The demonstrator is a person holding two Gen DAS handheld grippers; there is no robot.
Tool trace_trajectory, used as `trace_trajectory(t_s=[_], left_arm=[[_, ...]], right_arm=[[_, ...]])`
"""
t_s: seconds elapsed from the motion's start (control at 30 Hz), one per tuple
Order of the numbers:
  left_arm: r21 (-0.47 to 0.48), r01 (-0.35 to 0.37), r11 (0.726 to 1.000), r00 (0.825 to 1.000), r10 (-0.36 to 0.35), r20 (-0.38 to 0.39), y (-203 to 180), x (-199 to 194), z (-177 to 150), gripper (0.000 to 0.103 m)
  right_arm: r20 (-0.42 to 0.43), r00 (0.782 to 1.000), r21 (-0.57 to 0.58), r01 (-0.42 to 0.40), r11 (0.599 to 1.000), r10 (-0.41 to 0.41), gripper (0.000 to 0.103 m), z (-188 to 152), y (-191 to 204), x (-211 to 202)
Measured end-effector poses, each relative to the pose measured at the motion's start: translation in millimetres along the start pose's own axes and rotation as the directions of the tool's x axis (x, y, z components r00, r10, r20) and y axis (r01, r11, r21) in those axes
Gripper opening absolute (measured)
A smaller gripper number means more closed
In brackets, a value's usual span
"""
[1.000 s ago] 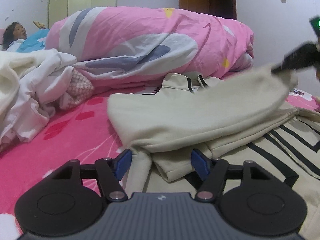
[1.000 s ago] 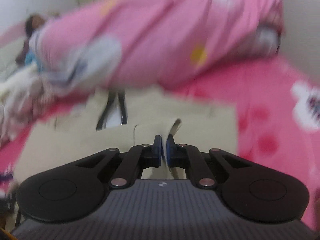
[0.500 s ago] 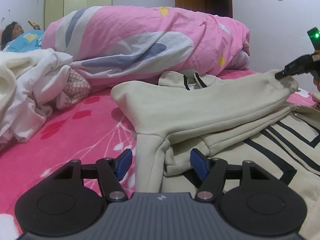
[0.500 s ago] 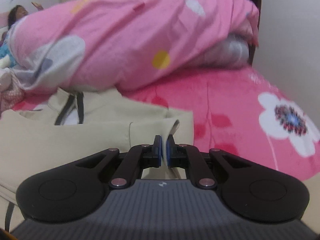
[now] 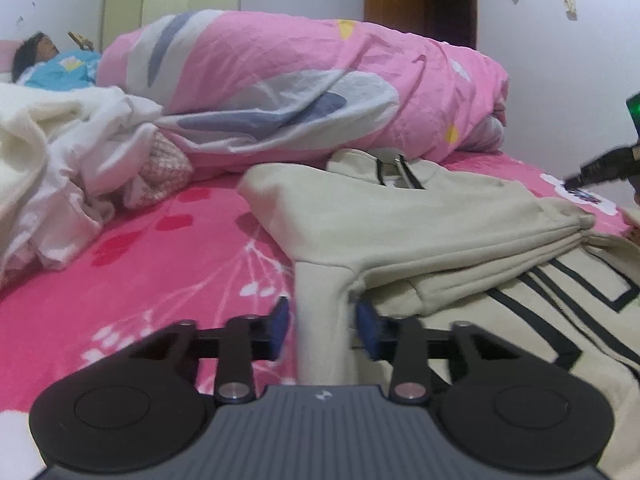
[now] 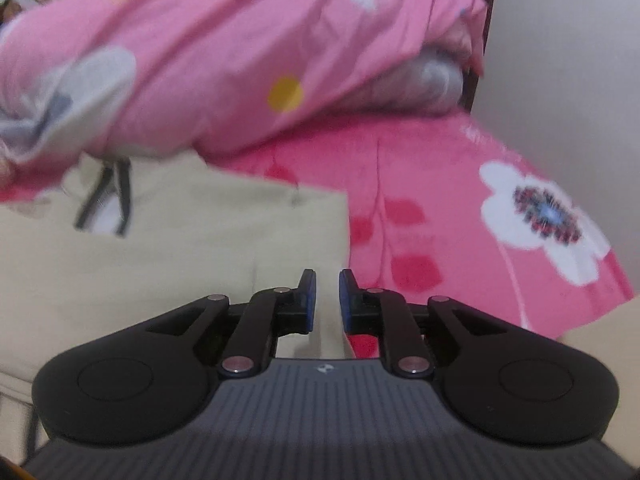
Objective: Fold clothes
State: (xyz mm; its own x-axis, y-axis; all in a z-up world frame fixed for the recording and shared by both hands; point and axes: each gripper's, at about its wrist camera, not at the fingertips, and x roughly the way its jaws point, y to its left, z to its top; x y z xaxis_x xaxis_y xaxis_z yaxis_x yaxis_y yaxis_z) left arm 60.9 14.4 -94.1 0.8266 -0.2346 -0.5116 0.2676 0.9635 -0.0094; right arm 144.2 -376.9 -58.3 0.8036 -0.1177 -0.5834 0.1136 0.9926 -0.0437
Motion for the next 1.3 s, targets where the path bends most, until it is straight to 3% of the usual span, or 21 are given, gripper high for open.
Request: trace_trajectory(t_s=[0.17, 0.3, 0.37, 0.43, 0.5, 0.67, 0.87, 0.97, 1.03, 1.13, 1.23, 1.3], left_arm=[[0.021, 0.015, 1.000, 1.000, -0.015, -0.008, -4, -1, -1, 0.014], [0.104, -0.009, 0.995, 1.000, 0.012, -0.028, -15, -2, -2, 0.011], [0.154, -0.027, 0.988, 0.999, 0.032, -0.031, -21, -3, -2, 0.012], [0.132, -0.007, 0.991, 1.000, 0.011, -0.028, -19, -4, 3, 0.016], [0.110, 0.013, 0.994, 1.000, -0.010, -0.024, -16, -5, 8, 0.028], [0.056, 0.063, 0.996, 0.998, -0.062, -0.013, -9, -7, 21, 0.028], [-0.008, 0.123, 0.992, 0.992, -0.123, 0.004, -2, -9, 36, 0.028], [-0.039, 0.154, 0.987, 0.988, -0.153, 0.014, 2, -11, 44, 0.028], [-0.089, 0.131, 0.987, 0.991, -0.134, -0.029, -4, 12, 49, 0.028], [-0.173, 0.074, 0.982, 0.987, -0.097, -0.125, -8, 47, 45, 0.024], [-0.209, 0.063, 0.976, 0.990, -0.087, -0.109, -6, 49, 36, 0.025], [-0.225, 0.057, 0.973, 0.992, -0.080, -0.093, -5, 49, 31, 0.024]], right_arm=[[0.021, 0.993, -0.067, -0.114, 0.991, 0.115, 0.011, -2, 22, -12], [-0.123, 0.990, -0.165, -0.090, 0.982, 0.070, 0.017, -33, 31, 21], [-0.119, 0.990, -0.168, -0.100, 0.981, 0.081, 0.017, -43, 26, 23], [-0.108, 0.991, -0.120, -0.098, 0.988, 0.085, 0.020, -38, 18, 15], [-0.091, 0.995, -0.106, -0.061, 0.993, 0.051, 0.020, -33, 12, 4], [0.001, 0.999, -0.071, -0.034, 0.997, 0.034, 0.020, -27, -5, -17], [0.076, 0.990, -0.064, -0.112, 0.992, 0.117, 0.020, -20, 0, -4], [0.033, 0.983, -0.064, -0.180, 0.982, 0.182, 0.020, -27, 10, 20], [-0.022, 0.981, -0.088, -0.196, 0.977, 0.195, 0.022, -36, 18, 36], [-0.061, 0.990, -0.189, -0.137, 0.972, 0.127, 0.022, -39, 32, 40], [-0.071, 0.994, -0.241, -0.103, 0.965, 0.088, 0.023, -20, 48, 25], [-0.020, 0.990, -0.307, -0.139, 0.942, 0.139, 0.023, -6, 71, 10]])
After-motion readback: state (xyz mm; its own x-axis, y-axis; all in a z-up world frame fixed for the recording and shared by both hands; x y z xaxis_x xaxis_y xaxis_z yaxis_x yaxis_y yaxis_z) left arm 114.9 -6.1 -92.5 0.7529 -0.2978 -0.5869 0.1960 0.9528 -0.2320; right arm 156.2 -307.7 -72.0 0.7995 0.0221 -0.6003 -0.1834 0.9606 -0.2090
